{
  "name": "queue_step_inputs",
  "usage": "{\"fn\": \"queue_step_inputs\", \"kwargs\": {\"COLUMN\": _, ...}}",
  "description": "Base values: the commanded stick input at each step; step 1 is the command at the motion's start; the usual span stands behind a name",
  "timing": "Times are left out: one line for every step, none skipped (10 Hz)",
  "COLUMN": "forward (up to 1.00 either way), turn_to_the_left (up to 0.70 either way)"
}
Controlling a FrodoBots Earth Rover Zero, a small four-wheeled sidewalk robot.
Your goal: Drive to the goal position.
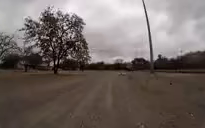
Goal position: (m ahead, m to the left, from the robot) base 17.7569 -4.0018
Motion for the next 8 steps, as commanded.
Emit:
{"fn": "queue_step_inputs", "kwargs": {"forward": 0.70, "turn_to_the_left": -0.01}}
{"fn": "queue_step_inputs", "kwargs": {"forward": 0.70, "turn_to_the_left": -0.01}}
{"fn": "queue_step_inputs", "kwargs": {"forward": 0.70, "turn_to_the_left": -0.01}}
{"fn": "queue_step_inputs", "kwargs": {"forward": 0.70, "turn_to_the_left": -0.01}}
{"fn": "queue_step_inputs", "kwargs": {"forward": 0.70, "turn_to_the_left": -0.01}}
{"fn": "queue_step_inputs", "kwargs": {"forward": 0.70, "turn_to_the_left": -0.01}}
{"fn": "queue_step_inputs", "kwargs": {"forward": 0.70, "turn_to_the_left": -0.01}}
{"fn": "queue_step_inputs", "kwargs": {"forward": 0.70, "turn_to_the_left": -0.01}}
